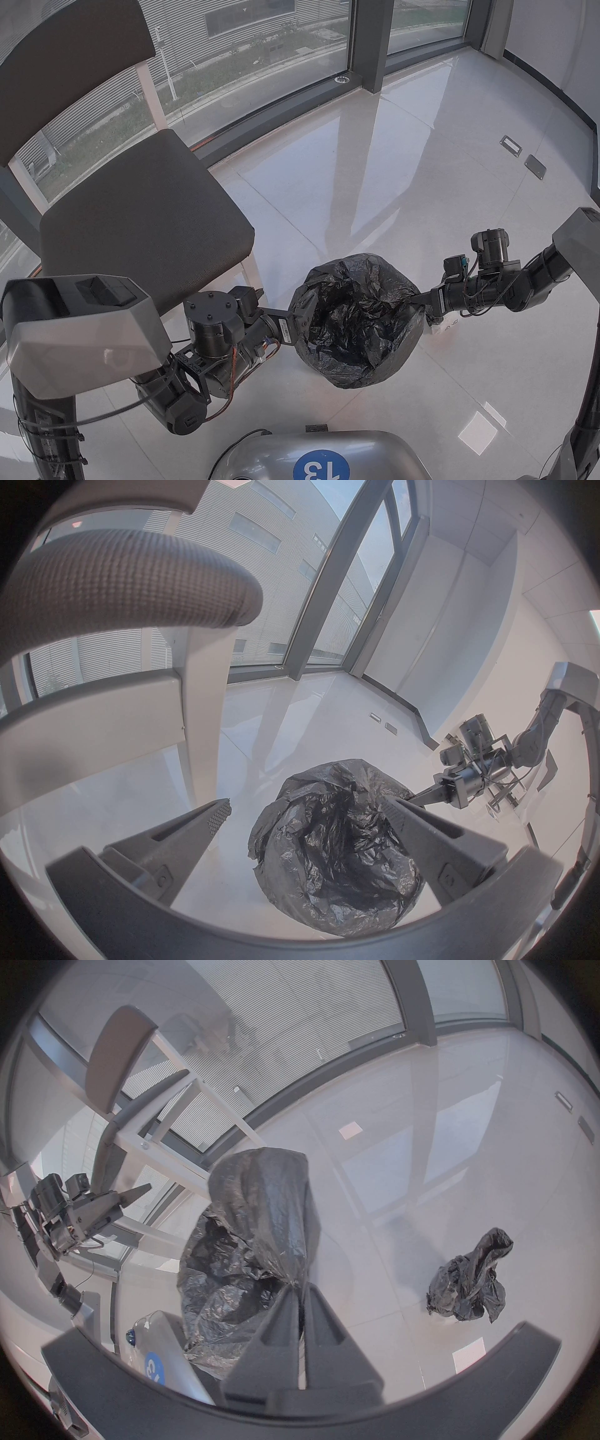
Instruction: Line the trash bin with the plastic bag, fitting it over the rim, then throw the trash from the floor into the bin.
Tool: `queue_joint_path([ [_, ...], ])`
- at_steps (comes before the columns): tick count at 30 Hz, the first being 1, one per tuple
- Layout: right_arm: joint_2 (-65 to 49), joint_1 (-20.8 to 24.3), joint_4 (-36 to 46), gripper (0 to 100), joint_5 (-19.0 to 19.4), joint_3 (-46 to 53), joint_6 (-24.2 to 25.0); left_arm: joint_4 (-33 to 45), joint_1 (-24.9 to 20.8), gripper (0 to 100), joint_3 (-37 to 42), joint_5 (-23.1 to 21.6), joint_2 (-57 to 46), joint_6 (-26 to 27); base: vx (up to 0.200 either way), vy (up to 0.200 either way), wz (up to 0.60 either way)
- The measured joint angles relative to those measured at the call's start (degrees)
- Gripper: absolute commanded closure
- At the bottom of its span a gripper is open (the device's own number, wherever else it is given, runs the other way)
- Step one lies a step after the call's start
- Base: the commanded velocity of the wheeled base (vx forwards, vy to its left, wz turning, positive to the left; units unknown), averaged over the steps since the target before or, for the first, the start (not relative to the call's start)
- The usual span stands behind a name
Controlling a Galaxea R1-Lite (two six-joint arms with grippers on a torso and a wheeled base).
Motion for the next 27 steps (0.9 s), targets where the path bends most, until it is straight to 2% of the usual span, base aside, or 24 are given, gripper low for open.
queue_joint_path([
  [11, 8.6, -3.1, 0.4, 100, 0.1, -8.4, 0.0, -0.1, 0.0, 0, 0.2, 0.1, 0.0, 0.0, 0.0, 0.0, 0.0],
  [27, 15.9, -0.4, 3.1, 100, 0.1, -14.1, -0.2, 0.0, 0.0, 0, 0.1, 0.1, 0.0, 0.0, 0.0, 0.0, 0.0],
])
